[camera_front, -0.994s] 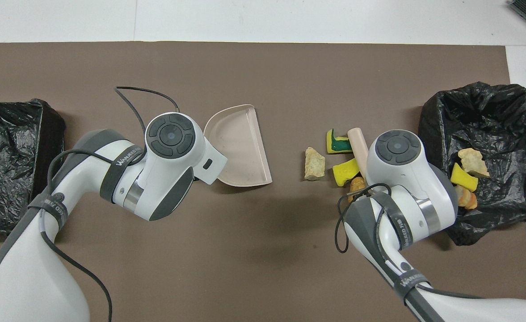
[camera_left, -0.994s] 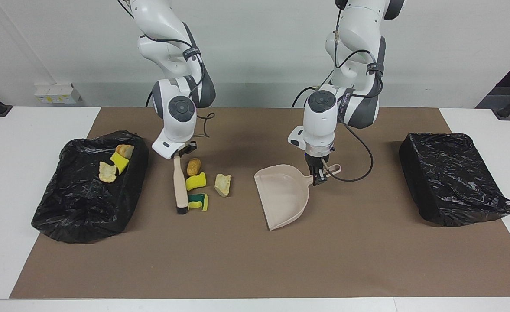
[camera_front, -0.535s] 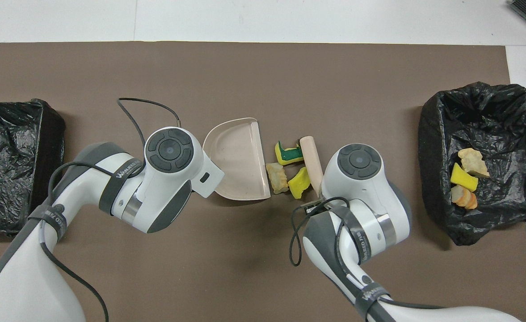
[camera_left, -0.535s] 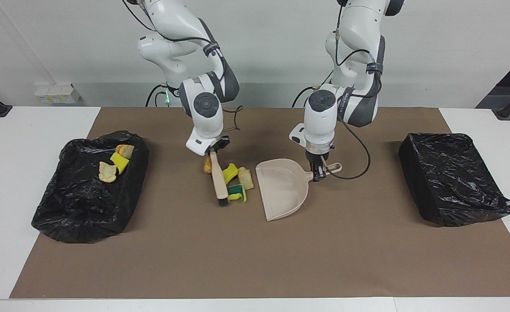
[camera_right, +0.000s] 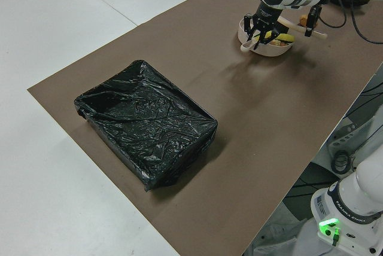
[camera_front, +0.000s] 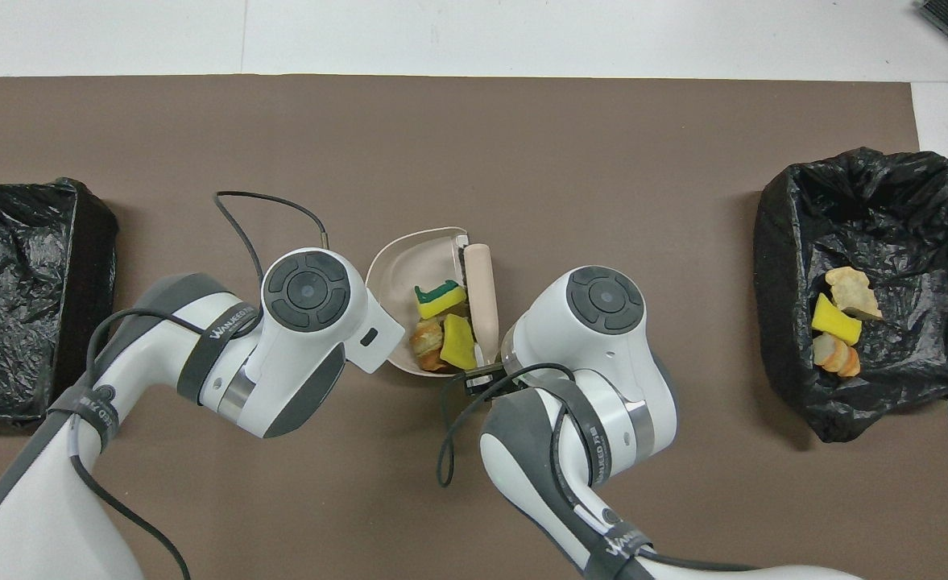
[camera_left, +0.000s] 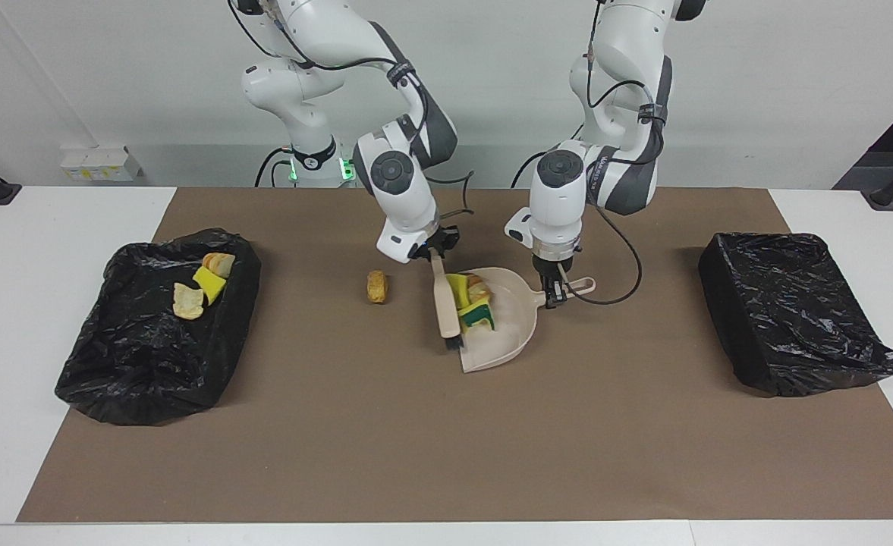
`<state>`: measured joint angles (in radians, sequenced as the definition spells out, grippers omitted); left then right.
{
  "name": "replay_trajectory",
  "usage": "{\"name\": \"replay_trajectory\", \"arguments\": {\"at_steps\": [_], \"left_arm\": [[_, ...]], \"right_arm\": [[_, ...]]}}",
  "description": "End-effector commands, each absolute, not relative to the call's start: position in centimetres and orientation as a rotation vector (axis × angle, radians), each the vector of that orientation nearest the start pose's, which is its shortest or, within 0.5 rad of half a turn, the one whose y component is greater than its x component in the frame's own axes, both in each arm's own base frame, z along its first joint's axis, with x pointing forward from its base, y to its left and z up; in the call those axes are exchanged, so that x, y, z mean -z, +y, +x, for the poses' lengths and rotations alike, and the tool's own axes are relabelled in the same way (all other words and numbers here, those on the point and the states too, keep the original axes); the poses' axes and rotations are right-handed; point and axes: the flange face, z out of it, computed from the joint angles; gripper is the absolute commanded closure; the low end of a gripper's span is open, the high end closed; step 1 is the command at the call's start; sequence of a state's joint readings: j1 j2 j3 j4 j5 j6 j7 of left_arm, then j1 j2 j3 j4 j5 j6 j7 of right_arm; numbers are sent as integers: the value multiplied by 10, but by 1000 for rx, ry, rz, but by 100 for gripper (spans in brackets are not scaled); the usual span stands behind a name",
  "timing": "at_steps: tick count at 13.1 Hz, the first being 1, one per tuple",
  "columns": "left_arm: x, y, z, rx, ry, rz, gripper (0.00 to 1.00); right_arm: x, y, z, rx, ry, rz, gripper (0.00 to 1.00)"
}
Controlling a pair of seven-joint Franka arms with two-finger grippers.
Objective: Sweep and dump trash in bin
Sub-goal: 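Push the remaining trash fully into the dustpan with the right gripper's brush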
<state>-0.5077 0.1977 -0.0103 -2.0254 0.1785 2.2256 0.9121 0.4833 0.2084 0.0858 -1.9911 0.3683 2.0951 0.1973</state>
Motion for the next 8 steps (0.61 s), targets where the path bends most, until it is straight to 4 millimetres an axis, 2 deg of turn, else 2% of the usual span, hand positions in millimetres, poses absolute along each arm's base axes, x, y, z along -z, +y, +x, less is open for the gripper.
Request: {"name": "replay_trajectory", "arguments": {"at_steps": [1,2,3,5,6,8], "left_arm": [[-353,-277,504,-34,2104,-2122,100],[-353,-276,505,-32,2104,-2122,100],[-353,-277,505,-29,2102,-2127,100],[-354,-276,506,-16,2098,-2129,100],[-354,-276,506,-14,2098,-2128,100],[-354,-276,506,-16,2098,-2129,100]], "right_arm": [[-389,326,499,-364,-197,-2811,100],[-409,314,500,-392,-201,-2819,100],[-428,293,501,-419,-181,-2831,100],[-461,257,491,-469,-170,-2917,100],[-470,242,484,-503,-194,-2994,100],[-458,213,461,-558,-201,-3145,100]]}}
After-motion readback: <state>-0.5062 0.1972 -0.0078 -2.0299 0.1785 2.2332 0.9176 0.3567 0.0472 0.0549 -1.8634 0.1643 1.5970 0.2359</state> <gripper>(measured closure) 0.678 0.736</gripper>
